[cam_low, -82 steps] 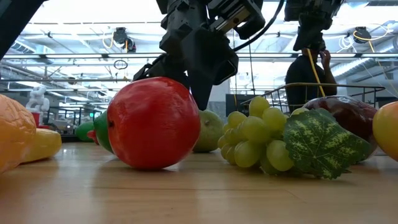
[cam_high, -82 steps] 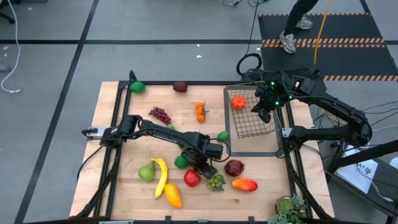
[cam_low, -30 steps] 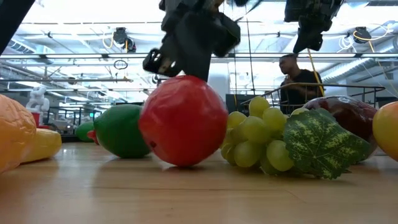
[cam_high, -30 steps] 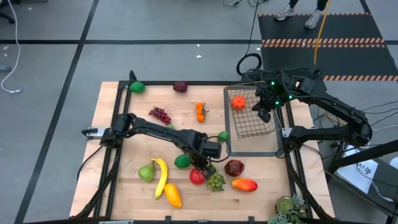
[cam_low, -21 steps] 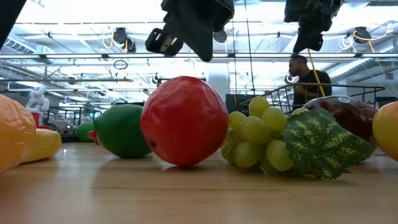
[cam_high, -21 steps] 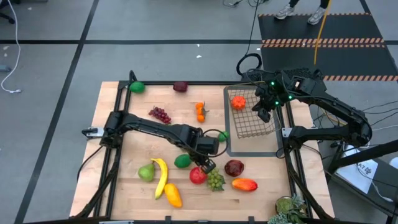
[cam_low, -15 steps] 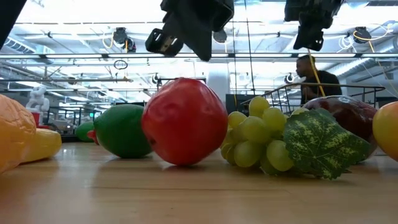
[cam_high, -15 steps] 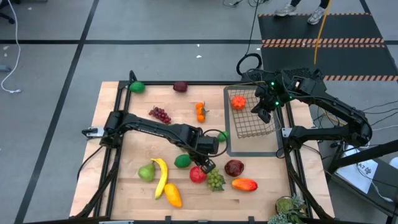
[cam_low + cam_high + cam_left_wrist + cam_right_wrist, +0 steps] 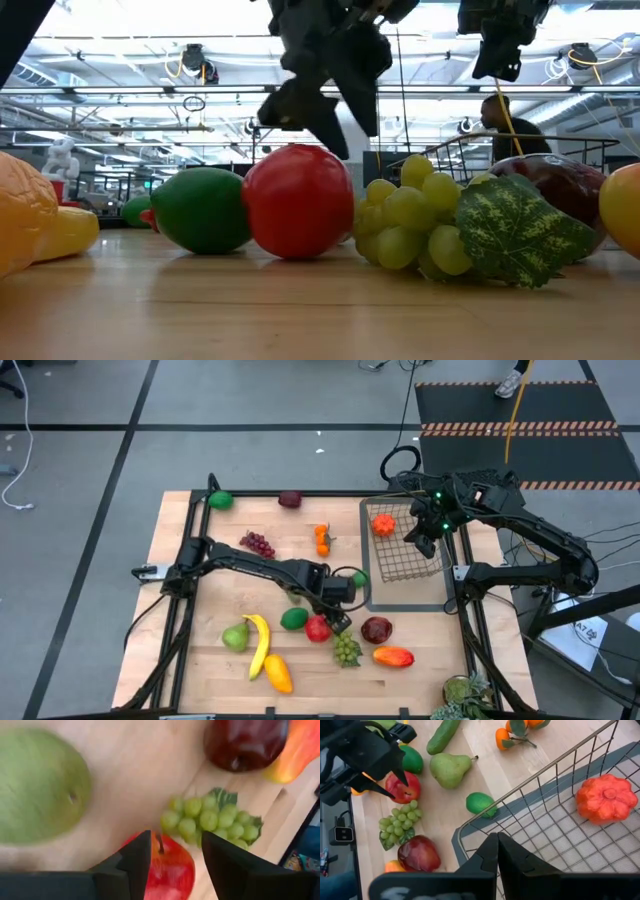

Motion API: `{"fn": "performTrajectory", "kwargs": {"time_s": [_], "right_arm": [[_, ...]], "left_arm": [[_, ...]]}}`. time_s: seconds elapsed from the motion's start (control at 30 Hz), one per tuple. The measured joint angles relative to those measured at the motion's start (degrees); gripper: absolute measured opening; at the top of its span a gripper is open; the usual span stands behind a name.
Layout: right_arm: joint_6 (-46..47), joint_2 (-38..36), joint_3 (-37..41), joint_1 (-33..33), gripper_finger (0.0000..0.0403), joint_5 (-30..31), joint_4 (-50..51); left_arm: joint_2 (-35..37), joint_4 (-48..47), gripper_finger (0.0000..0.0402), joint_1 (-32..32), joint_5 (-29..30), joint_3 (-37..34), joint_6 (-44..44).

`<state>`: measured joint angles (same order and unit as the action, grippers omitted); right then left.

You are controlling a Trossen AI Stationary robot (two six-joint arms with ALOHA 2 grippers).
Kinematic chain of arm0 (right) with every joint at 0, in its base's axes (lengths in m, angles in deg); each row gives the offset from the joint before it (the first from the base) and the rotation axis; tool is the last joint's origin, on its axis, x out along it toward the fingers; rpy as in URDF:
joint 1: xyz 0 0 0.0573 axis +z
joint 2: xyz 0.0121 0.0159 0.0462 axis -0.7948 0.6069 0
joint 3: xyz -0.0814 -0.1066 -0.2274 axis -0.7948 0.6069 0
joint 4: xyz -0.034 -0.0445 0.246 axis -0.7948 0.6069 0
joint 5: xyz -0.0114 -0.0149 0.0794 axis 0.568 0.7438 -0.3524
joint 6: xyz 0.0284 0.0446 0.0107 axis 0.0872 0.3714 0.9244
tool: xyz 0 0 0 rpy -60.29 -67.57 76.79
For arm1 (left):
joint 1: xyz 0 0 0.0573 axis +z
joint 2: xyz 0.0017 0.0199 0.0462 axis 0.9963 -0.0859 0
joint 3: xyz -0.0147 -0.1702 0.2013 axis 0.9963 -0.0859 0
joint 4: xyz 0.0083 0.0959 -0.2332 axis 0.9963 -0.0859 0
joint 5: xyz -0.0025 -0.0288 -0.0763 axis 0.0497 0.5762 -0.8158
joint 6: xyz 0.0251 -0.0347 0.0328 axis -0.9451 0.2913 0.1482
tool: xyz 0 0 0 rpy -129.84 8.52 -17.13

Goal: Build produce basket
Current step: Put the light red apple into the wire basket

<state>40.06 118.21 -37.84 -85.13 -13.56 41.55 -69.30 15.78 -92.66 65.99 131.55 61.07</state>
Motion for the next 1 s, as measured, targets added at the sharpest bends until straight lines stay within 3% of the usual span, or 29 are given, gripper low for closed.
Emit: {"fn": "performTrajectory", "kwargs": {"time_s": [0.4, 0.73, 1.0], "right_arm": [[0.2, 0.0, 0.0, 0.0, 0.0, 0.0, 0.7], [1.1, -0.7, 0.0, 0.0, 0.0, 0.0, 2.5], [0.4, -0.7, 0.0, 0.0, 0.0, -0.1, 2.2]], "left_arm": [[-2.5, 3.7, 0.0184, 3.8, -2.5, 0.0, -11.7], [-4.7, 1.6, 0.0184, 3.4, -3.0, 0.0, -10.8], [-5.8, 0.3, 0.0185, 3.0, -6.9, 0.0, -8.7]]}}
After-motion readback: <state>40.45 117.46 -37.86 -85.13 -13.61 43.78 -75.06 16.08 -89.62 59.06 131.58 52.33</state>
